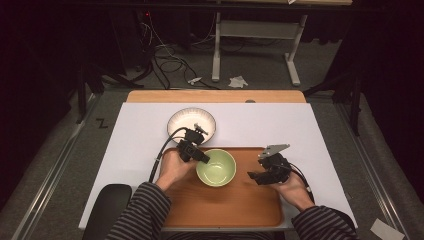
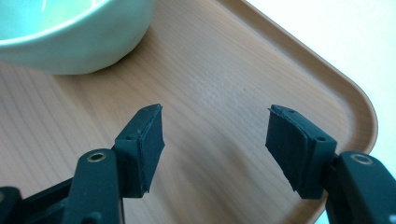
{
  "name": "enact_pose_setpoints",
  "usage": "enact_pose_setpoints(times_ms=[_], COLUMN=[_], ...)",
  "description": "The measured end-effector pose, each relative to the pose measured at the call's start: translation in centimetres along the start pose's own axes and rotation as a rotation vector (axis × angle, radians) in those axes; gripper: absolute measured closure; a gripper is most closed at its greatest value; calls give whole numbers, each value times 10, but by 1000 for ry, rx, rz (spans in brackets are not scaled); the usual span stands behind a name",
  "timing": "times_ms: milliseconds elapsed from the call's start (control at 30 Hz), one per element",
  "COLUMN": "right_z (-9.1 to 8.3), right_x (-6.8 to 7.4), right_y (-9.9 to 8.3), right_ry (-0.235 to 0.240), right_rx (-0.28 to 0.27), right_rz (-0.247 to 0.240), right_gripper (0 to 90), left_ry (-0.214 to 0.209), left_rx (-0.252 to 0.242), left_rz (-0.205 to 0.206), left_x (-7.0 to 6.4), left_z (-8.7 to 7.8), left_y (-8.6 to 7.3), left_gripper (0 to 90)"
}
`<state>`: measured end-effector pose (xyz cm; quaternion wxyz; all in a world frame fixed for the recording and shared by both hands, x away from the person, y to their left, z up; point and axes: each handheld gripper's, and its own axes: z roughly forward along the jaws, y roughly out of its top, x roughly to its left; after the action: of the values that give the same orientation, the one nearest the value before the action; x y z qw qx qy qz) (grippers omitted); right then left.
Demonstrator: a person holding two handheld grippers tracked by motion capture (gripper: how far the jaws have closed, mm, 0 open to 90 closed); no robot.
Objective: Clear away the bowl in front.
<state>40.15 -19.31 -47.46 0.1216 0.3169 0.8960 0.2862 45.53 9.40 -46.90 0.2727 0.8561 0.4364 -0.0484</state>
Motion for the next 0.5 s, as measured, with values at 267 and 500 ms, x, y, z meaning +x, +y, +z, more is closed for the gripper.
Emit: enact_pose_setpoints(times_ms=[267,500], right_z=[0,0], right_x=[1,0], right_y=[0,0], right_ry=[0,2], right_rx=[2,0], right_rz=[3,0], right_gripper=[379,379], left_ry=[0,-8], left_rx=[-13,-34], left_rz=[-11,4], left_x=[0,3], left_z=[1,5], left_y=[-2,-3], left_gripper=[835,837])
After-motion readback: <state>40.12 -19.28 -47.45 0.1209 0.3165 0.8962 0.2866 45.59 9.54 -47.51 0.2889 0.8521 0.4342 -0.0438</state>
